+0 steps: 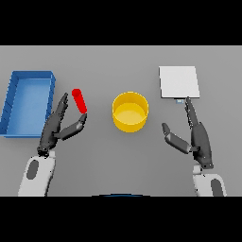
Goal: Pick up the red beaker and tilt it to pour out 1 green nut into yellow bowl. Pick up the yellow bowl and place it on the metallic measuring scale.
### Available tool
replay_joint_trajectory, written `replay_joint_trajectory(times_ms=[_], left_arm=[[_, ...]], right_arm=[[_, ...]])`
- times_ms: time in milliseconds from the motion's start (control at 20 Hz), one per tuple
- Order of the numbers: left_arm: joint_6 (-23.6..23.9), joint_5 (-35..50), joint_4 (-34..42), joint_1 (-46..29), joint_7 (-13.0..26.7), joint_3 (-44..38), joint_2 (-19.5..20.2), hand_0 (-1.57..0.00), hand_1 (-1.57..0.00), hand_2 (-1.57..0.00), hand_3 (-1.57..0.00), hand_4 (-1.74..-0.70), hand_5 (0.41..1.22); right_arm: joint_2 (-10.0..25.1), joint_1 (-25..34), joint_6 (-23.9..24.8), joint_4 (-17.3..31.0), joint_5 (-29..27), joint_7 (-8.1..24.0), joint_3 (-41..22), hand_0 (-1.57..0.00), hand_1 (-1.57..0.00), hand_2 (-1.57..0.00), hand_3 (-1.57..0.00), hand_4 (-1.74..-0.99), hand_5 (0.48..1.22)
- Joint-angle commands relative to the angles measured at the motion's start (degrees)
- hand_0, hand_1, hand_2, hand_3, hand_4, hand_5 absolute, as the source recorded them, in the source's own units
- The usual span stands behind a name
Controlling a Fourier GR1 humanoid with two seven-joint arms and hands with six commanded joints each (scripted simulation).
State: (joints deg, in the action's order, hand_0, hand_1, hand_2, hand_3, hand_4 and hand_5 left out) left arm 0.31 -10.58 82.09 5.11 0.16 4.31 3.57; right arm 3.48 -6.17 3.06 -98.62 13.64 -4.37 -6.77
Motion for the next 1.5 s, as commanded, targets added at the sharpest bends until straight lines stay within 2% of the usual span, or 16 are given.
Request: replay_joint_trajectory(times_ms=[0, 200, 350, 450, 500, 600, 650, 850, 1000, 1150, 1200, 1250, 1300, 1350, 1450], left_arm=[[0.0, 0.0, -1.6, 1.2, -1.1, -0.3, -0.1, 0.0, 0.0, 0.0, 0.0, -1.24, 0.641], [0.4, 0.5, -7.5, 6.3, -3.9, -2.2, 0.3, 0.0, 0.0, 0.0, 0.0, -1.27, 0.673], [0.8, 0.4, -10.8, 9.3, -3.6, -2.6, -0.5, 0.0, 0.0, 0.0, 0.0, -1.28, 0.682], [0.8, 0.3, -13.7, 11.4, -4.0, -3.1, -0.3, 0.0, 0.0, 0.0, 0.0, -1.29, 0.688], [1.0, -0.1, -15.1, 12.8, -3.5, -3.2, -0.3, 0.0, 0.0, 0.0, 0.0, -1.3, 0.689], [1.2, -0.6, -16.6, 13.8, -4.4, -2.8, -0.9, 0.0, 0.0, 0.0, 0.0, -1.3, 0.69], [1.3, -0.6, -17.2, 14.4, -4.0, -3.0, -0.8, 0.0, 0.0, 0.0, 0.0, -1.29, 0.686], [1.6, -0.3, -21.3, 18.1, -4.0, -4.3, -0.8, 0.0, 0.0, 0.0, 0.0, -1.29, 0.683], [0.8, 0.8, -24.0, 19.3, -6.9, -5.2, -1.1, 0.0, 0.0, 0.0, 0.0, -1.32, 0.692], [1.1, 1.6, -27.3, 21.5, -8.0, -6.8, -1.4, 0.0, 0.0, 0.0, 0.0, -1.35, 0.704], [1.6, 2.3, -28.2, 22.1, -9.1, -7.5, -2.0, 0.0, -0.03, -0.07, -0.03, -1.38, 0.724], [1.8, 2.8, -28.7, 22.4, -10.0, -8.1, -2.2, -0.12, -0.15, -0.18, -0.12, -1.41, 0.75], [2.4, 3.2, -28.6, 22.6, -9.8, -8.4, -2.9, -0.29, -0.33, -0.36, -0.29, -1.45, 0.783], [3.4, 3.0, -28.9, 22.9, -8.9, -8.7, -3.0, -0.44, -0.48, -0.52, -0.55, -1.45, 0.871], [4.5, 1.7, -30.3, 23.7, -8.6, -8.2, -3.3, -0.84, -0.87, -0.9, -0.84, -1.54, 0.997]], right_arm=[[-0.3, -0.6, 0.1, 0.2, 0.3, -0.3, -0.3, 0.0, 0.0, 0.0, 0.0, -1.273, 0.632], [0.0, -0.5, 0.1, 0.7, 0.5, -0.9, -0.1, 0.0, 0.0, 0.0, 0.0, -1.274, 0.635], [0.4, 0.5, 0.5, 1.7, 0.3, -0.1, 0.7, 0.0, 0.0, 0.0, 0.0, -1.266, 0.635], [0.3, -1.0, 0.0, 1.1, 0.3, -1.8, 0.2, 0.0, 0.0, 0.0, 0.0, -1.267, 0.64], [0.3, -0.3, 0.0, 0.9, 0.1, -0.8, 0.3, 0.0, 0.0, 0.0, 0.0, -1.27, 0.642], [0.5, -1.1, -0.1, 0.5, 0.1, -1.6, 0.4, 0.0, 0.0, 0.0, 0.0, -1.271, 0.646], [0.9, -0.4, -0.1, 0.7, -0.2, -0.5, 0.9, 0.0, 0.0, 0.0, 0.0, -1.267, 0.644], [0.2, -1.0, -0.4, 0.7, -0.7, -1.2, 0.5, 0.0, 0.0, 0.0, 0.0, -1.265, 0.638], [0.4, -1.0, -0.1, 0.4, -0.4, -1.3, 0.6, 0.0, 0.0, 0.0, 0.0, -1.264, 0.64], [0.9, -1.1, 0.0, 0.2, -0.4, -0.5, 1.0, 0.0, 0.0, 0.0, 0.0, -1.261, 0.641], [0.7, -1.3, 0.1, -0.2, 0.0, -0.5, 0.6, 0.0, 0.0, 0.0, 0.0, -1.259, 0.642], [0.7, -1.3, -0.1, 0.2, -0.3, -0.5, 0.8, 0.0, 0.0, 0.0, 0.0, -1.26, 0.642], [0.6, -1.6, -0.1, 0.1, 0.1, -0.9, 0.4, 0.0, 0.0, 0.0, 0.0, -1.258, 0.644], [0.5, -1.3, 0.0, 0.1, 0.2, -0.5, 0.4, 0.0, 0.0, 0.0, 0.0, -1.257, 0.645], [0.6, -1.3, 0.1, 0.6, -0.1, -0.4, 0.8, 0.0, 0.0, 0.0, 0.0, -1.256, 0.646]])
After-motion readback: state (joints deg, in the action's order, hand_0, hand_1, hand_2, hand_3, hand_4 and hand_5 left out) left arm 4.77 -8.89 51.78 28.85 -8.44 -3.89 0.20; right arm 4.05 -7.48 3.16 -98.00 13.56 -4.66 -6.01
